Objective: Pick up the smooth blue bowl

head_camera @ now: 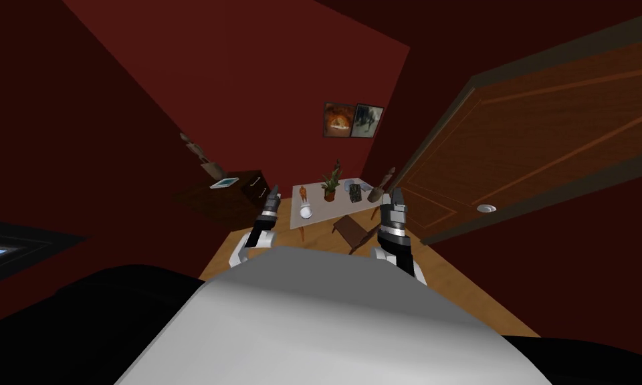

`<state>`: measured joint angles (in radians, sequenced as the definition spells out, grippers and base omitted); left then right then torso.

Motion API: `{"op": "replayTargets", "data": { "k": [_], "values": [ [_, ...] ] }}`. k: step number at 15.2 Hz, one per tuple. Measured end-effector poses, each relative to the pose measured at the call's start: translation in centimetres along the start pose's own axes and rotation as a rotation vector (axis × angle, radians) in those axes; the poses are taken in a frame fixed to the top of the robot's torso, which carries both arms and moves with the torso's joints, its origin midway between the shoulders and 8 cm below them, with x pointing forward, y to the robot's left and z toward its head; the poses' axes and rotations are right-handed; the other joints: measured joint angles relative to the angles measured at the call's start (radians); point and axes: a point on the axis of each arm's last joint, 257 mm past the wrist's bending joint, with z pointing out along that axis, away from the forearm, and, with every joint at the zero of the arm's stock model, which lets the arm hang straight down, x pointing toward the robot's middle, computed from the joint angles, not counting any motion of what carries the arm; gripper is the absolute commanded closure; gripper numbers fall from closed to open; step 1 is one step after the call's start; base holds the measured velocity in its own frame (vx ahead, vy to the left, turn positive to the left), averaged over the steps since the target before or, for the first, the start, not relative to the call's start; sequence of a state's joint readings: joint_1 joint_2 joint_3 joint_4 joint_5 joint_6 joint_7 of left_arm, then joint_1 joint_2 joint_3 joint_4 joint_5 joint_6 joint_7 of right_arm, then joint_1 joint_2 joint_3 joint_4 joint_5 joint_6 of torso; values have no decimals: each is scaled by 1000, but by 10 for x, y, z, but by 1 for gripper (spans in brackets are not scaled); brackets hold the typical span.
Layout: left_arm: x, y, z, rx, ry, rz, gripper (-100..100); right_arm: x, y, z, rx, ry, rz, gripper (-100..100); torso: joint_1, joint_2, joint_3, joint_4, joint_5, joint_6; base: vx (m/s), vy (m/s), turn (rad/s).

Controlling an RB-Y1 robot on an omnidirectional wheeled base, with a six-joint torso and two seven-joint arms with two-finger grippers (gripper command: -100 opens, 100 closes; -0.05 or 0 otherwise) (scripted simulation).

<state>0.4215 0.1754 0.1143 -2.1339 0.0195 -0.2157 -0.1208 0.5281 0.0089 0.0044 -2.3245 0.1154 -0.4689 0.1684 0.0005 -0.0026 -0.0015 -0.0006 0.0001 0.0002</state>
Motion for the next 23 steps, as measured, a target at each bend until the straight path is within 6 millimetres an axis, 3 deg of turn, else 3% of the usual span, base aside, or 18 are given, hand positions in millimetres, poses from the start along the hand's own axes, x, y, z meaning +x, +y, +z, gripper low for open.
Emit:
{"op": "replayTargets", "data": {
  "k": [12, 23],
  "values": [
    [-6, 110, -4, -308, 29, 14, -100, 0, 0, 0, 0, 0, 0, 0, 0, 0, 0, 0, 0, 0, 24, 1, -107],
    [-10, 217, -40, -627, 52, 11, -100, 0, 0, 0, 0, 0, 0, 0, 0, 0, 0, 0, 0, 0, 27, 5, -110]
  ]
}}
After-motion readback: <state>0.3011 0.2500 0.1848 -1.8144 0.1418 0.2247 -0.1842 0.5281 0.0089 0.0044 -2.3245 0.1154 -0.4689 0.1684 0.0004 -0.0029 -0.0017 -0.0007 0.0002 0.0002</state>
